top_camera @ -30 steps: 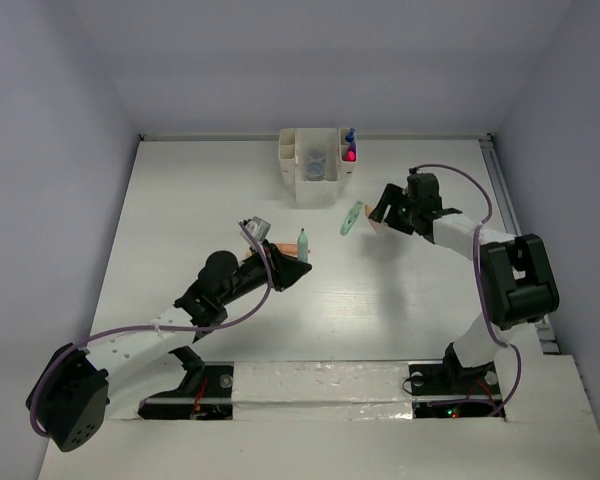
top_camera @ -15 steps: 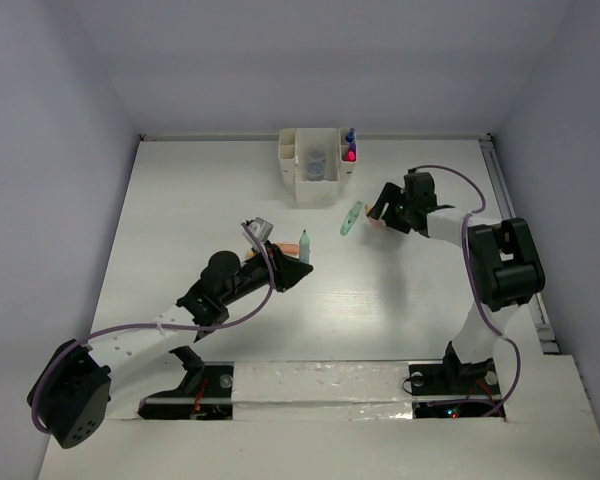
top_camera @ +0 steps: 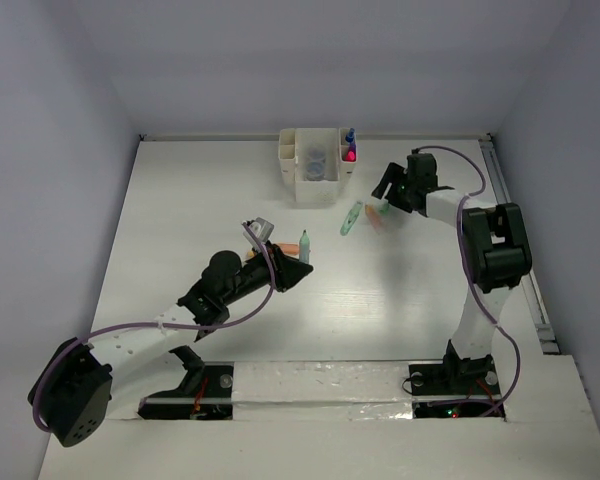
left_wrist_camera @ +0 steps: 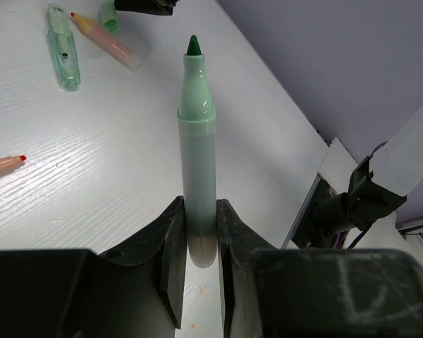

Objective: Sort the stationery into containers
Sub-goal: Close the pen cap on the pen.

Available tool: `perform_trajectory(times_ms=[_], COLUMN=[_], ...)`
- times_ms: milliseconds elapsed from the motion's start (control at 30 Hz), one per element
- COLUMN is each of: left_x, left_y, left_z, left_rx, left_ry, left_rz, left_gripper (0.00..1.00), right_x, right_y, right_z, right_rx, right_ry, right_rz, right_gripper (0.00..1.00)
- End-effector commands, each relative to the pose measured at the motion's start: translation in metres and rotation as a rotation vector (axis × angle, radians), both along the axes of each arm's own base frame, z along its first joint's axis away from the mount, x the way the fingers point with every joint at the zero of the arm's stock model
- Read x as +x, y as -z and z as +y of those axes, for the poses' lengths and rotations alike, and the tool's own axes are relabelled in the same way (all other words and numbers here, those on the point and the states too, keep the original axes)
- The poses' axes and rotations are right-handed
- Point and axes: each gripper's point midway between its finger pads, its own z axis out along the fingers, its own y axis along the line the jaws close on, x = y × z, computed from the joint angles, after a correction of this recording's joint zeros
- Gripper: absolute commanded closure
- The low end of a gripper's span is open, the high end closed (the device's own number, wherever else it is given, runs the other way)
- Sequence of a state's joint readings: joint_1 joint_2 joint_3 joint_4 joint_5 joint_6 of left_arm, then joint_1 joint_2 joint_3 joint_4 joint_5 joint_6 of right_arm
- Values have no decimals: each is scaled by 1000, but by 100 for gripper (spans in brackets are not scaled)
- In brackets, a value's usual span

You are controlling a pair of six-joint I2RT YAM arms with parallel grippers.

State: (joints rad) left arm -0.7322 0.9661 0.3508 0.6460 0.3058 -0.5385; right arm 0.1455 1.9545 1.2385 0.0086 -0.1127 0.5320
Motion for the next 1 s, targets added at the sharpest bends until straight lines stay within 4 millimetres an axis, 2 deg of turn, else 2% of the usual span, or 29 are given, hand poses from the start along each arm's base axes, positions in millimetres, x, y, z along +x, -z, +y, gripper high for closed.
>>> perform_trajectory(times_ms=[0,67,133,267,333,400,633,867,933,967], left_x=[2,3,3,3,2,2,1,-1,0,-1], left_y=[-21,-20,-21,-23,-23,-25,-25,-27,-28,-27], left_z=[-2,0,1,0,-1,0,0,4,5,5], left_rx=[-40,-36,-34,-39,-39,-46,-46,-41,-39,-36], left_ry=[-3,-12,-15,-12,-6,-8,-3,-12,-16,-14], left_rz=[-67,-68,-69,-73,-73,-78,-87,-96,-100,-99], left_gripper=[100,100,100,100,100,100,100,100,100,100], right_x=[10,3,-2,-13,-12,-14,-7,-7,-6,-5], right_y=[-14,-9,-13,-6,-6,-4,-3,10,11,12], right_z=[-2,-7,-11,-10,-8,-4,3,1,2,3], right_rx=[-36,-54,-66,-62,-57,-39,-1,-4,2,7], right_ry=[-17,-2,12,-6,-11,-28,-32,-8,-11,-11], right_rz=[-25,-11,-9,22,33,45,53,84,84,84], right_gripper=[27,27,28,30,32,39,46,55,61,66])
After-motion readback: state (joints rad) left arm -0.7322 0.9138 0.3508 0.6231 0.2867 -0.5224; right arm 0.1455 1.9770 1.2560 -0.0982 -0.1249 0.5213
